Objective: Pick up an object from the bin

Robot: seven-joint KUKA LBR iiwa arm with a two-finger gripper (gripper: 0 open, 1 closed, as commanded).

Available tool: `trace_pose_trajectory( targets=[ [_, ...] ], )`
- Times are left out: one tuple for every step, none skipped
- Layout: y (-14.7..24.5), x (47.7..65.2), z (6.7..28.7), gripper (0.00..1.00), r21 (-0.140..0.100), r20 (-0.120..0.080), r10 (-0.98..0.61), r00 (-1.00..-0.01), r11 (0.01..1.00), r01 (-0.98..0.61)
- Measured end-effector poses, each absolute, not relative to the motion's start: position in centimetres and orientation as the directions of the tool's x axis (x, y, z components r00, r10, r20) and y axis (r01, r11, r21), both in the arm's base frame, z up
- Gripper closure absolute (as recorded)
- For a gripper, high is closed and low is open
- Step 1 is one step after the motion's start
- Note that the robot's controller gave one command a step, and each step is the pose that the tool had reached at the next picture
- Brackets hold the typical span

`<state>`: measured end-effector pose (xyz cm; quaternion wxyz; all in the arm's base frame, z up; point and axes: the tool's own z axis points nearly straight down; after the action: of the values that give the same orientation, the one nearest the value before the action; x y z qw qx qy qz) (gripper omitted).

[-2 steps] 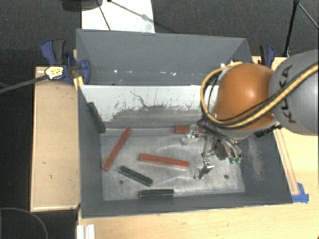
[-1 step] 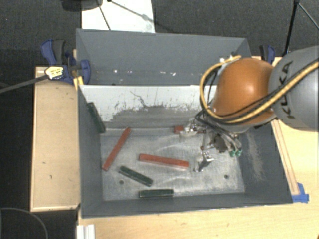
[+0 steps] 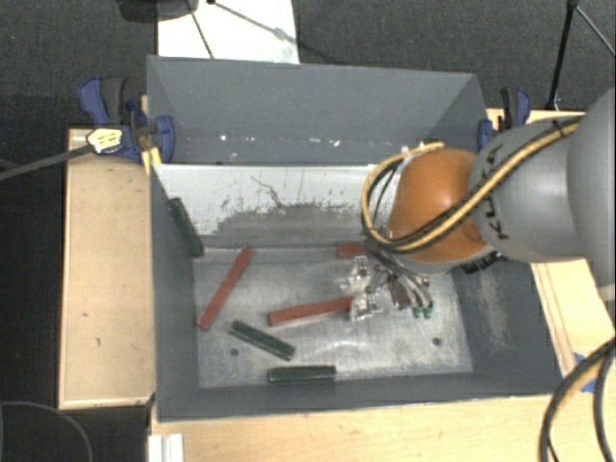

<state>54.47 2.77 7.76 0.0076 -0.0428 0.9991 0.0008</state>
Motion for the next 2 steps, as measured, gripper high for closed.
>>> trace_pose_trajectory(
  targets=[
    [2.77, 54.47, 7.76, 1.0, 0.001, -0.015, -0.085, -0.996, 0.996, -0.085],
    [2.86, 54.32, 8.09, 1.0, 0.001, -0.009, -0.089, -0.996, 0.996, -0.089]
  ],
)
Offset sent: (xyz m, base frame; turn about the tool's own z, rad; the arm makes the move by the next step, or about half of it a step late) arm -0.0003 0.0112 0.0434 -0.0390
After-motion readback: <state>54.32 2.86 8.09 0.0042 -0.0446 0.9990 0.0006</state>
